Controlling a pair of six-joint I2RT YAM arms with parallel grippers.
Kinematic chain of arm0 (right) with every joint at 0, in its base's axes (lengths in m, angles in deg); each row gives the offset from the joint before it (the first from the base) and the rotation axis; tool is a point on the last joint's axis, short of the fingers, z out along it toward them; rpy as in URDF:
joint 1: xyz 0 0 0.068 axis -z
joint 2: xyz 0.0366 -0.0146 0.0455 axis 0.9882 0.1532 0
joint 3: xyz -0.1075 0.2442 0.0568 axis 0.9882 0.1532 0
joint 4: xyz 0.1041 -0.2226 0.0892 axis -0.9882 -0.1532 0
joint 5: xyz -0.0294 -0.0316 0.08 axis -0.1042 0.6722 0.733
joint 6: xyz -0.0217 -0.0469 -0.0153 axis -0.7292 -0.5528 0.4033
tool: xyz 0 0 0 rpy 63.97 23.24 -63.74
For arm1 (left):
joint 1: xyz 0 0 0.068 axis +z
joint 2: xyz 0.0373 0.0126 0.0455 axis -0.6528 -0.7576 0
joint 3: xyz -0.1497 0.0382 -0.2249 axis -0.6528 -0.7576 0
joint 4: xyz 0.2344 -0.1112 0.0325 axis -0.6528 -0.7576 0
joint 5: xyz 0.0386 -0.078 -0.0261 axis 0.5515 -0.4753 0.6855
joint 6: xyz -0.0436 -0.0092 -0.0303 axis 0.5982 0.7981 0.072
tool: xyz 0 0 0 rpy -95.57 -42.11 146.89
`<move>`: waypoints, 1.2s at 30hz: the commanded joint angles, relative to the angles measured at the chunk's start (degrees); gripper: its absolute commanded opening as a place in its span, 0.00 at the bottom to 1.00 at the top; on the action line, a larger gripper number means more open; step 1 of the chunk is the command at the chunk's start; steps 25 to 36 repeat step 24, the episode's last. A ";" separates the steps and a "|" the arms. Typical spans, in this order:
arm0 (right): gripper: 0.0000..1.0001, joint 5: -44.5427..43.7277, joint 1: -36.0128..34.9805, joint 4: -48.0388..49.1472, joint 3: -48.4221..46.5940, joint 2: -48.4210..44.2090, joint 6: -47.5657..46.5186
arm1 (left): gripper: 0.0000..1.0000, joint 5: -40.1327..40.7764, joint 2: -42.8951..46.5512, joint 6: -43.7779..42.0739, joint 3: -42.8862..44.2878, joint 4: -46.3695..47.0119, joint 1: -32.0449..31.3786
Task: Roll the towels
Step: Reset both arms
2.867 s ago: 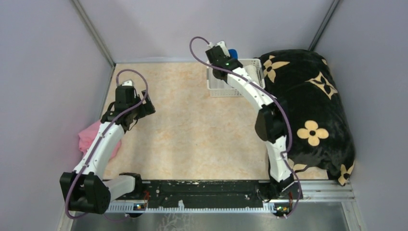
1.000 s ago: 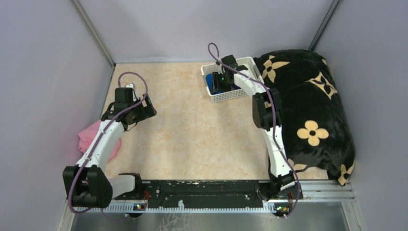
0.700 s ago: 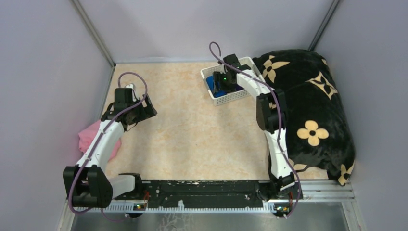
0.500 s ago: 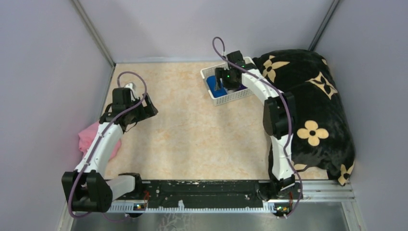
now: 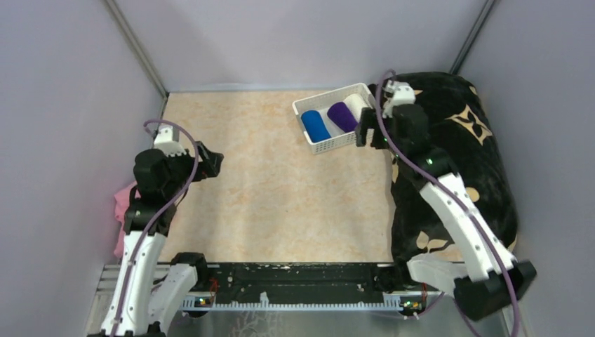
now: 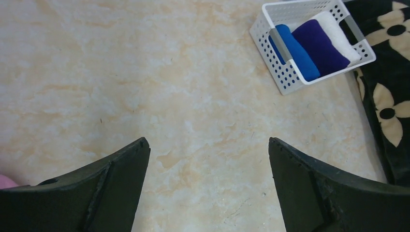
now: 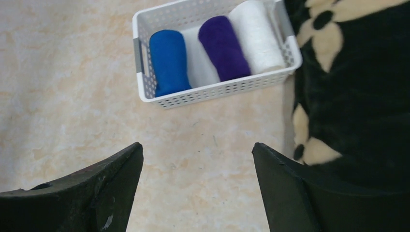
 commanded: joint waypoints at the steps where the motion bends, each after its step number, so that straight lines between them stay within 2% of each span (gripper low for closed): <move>1: 0.86 -11.13 0.05 3.24 8.93 -15.94 -0.66 | 0.99 2.27 8.69 -1.42 -2.41 1.58 -0.48; 7: 0.90 -15.92 0.05 6.62 21.39 -36.46 0.18 | 0.99 7.30 17.90 0.84 -2.51 -0.37 -0.43; 13: 0.91 -18.22 0.05 11.27 30.70 -47.85 0.50 | 0.99 10.67 23.11 1.91 -4.47 -0.19 -0.45; 36: 0.92 -18.03 0.03 11.21 31.03 -47.68 0.82 | 0.99 9.32 21.95 3.26 -6.28 1.16 -0.49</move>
